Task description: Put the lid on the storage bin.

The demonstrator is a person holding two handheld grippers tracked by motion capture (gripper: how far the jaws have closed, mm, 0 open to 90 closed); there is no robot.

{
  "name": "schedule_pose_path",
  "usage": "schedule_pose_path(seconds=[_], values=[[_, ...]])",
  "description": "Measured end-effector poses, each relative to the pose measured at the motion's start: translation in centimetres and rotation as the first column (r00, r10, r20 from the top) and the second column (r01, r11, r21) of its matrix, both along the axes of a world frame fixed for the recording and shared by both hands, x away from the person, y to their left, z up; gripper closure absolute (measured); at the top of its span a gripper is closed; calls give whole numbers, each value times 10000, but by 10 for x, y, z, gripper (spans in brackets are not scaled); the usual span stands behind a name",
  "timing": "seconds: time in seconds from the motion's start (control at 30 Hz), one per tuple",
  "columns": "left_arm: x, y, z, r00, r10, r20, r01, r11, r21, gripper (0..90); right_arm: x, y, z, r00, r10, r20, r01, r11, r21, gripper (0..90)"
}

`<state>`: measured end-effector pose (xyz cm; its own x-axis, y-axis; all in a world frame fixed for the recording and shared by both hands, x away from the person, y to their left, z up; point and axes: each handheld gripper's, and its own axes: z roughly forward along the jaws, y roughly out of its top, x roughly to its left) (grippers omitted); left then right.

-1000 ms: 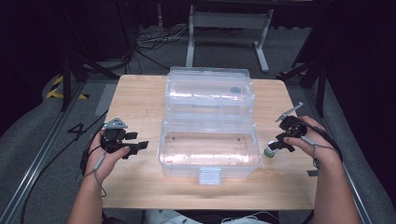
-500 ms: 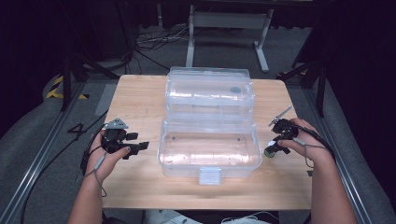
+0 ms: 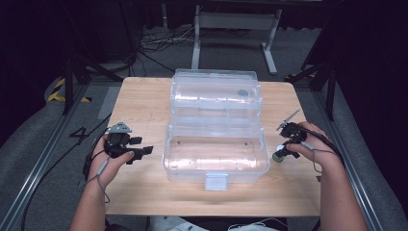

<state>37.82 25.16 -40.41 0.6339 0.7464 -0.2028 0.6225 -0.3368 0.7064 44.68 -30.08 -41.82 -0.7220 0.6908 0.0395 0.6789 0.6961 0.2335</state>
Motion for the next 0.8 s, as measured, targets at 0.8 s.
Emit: schedule_pose_path(seconds=[0.8], values=[[-2, 1, -4, 9999, 68, -145, -67, 10000, 47, 363, -18, 5, 47, 9840, 1585, 813, -1583, 9873, -96, 506]])
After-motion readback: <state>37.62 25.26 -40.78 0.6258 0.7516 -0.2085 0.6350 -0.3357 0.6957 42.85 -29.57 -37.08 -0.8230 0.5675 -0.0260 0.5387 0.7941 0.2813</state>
